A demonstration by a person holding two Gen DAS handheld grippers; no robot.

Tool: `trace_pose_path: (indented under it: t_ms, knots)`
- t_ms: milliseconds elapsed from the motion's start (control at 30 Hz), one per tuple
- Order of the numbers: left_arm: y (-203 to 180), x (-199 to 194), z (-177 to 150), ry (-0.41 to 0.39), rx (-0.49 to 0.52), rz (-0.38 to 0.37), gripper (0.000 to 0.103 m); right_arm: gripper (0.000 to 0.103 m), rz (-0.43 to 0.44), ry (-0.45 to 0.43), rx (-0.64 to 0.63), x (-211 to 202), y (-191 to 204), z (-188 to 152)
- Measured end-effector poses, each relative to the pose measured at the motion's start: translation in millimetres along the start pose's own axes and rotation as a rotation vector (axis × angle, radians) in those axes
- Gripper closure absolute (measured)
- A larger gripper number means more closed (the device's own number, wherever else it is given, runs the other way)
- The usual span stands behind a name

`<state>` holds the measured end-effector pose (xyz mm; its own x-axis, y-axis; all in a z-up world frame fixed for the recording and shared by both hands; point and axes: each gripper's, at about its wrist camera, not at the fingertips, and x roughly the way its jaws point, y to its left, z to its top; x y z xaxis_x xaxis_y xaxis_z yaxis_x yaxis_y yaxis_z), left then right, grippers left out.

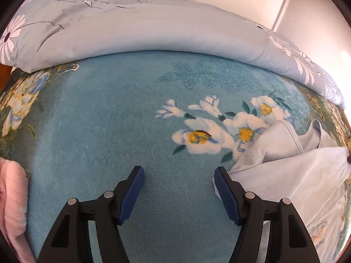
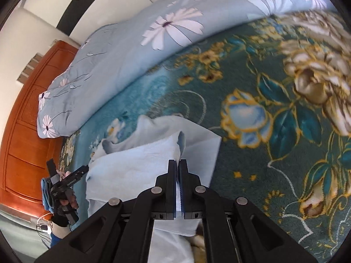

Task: Fold clothes
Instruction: 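Grasp the sweatshirt side edge with the right tool and lift it, then fold the held side over the body with the right tool and release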

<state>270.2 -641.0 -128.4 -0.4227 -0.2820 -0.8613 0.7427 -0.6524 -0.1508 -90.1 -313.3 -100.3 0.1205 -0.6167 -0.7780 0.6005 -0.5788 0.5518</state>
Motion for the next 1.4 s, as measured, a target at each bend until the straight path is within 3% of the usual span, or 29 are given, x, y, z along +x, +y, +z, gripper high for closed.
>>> trace_pose_path:
  t_ms: [133, 267, 433, 600, 700, 867, 967, 1033, 1100, 1200, 1233, 1267, 1300, 1400]
  knots:
    - [1, -19, -2, -0.042, -0.031, -0.018, 0.033, 0.100, 0.029, 0.018, 0.042, 15, -25, -10]
    - [-9, -45, -12, -0.064, -0.013, -0.105, 0.033, 0.099, 0.052, 0.011, 0.053, 16, -29, -14]
    - [-38, -58, -34, -0.015, 0.049, -0.207, 0.032, 0.098, 0.086, 0.012, 0.052, 11, -25, -19]
    - [-64, -42, -55, 0.057, 0.105, -0.182, 0.032, 0.097, 0.130, 0.024, 0.049, 9, -22, -29]
    - [-65, -31, -63, 0.096, 0.072, -0.160, 0.034, 0.097, 0.133, 0.036, 0.043, 10, -19, -33]
    - [-58, -32, -62, 0.069, 0.017, -0.210, 0.035, 0.095, 0.111, 0.035, 0.020, 9, -19, -32]
    - [-63, -32, -64, 0.055, 0.059, -0.174, 0.035, 0.084, 0.093, 0.033, 0.018, 8, -23, -31]
    - [-66, -31, -67, 0.057, 0.084, -0.182, 0.042, 0.072, 0.075, 0.042, 0.024, 11, -26, -31]
    - [-70, -32, -70, 0.046, 0.110, -0.170, 0.063, 0.072, 0.081, 0.043, 0.026, 11, -27, -32]
    - [-70, -35, -71, 0.034, 0.089, -0.209, 0.086, 0.073, 0.089, 0.037, 0.014, 10, -24, -35]
    - [-69, -38, -70, 0.025, 0.085, -0.214, 0.087, 0.075, 0.082, 0.038, -0.002, 9, -21, -36]
    - [-67, -41, -70, 0.016, 0.079, -0.226, 0.088, 0.088, 0.066, 0.038, -0.028, 7, -17, -37]
    - [-64, -44, -71, 0.010, 0.067, -0.249, 0.090, 0.092, 0.051, 0.035, -0.055, 5, -12, -39]
    - [-52, -52, -71, 0.006, 0.019, -0.305, 0.091, 0.095, 0.083, 0.022, -0.112, -4, 3, -42]
